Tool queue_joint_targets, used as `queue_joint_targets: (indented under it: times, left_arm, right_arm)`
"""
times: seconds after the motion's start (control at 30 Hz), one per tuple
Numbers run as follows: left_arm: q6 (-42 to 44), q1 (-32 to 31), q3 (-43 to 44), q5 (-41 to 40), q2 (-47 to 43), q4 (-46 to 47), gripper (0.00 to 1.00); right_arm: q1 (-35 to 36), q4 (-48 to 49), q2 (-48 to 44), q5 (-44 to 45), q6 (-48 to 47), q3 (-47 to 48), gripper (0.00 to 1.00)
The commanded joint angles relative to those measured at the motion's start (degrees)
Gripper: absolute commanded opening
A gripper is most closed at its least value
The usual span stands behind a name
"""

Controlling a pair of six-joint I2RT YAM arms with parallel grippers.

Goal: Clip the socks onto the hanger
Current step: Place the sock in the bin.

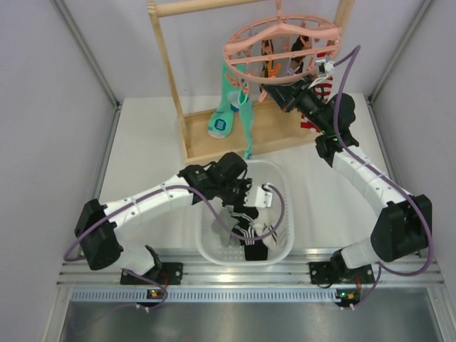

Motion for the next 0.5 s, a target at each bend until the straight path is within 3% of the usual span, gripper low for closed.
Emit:
queue_joint_targets:
  times: [0.0,0.27,0.33,0.37,0.47]
  left_arm:
    - [-9.02,0.40,2.08,-0.52,5.12,-0.45,0.00]
    - [-11.24,3.13,0.23,-11.32,12.77,9.40,0.00]
    - [-11.15,4.87,2.95,-9.17,15.24,6.53,0.16]
    - [-10.98,5.58,3.92,-7.40,15.50,5.03,0.32]
    - [-8.53,8.75,6.29,4.28,13.67,-1.56,0.49]
  right_arm:
    - [-1.08,2.00,-0.23,0.38,-1.35,1.19,0.00]
    - [-1.16,2.08,0.21,0.12,-0.83,1.45,0.00]
    - [-1.08,2.08,0.30,0.03,-0.74,1.45,0.00]
    - [-1.16,2.08,0.21,0.03,-0.74,1.36,0.00]
    - [-1.16,1.91,-0.14,0.03,-1.09,1.01,0.00]
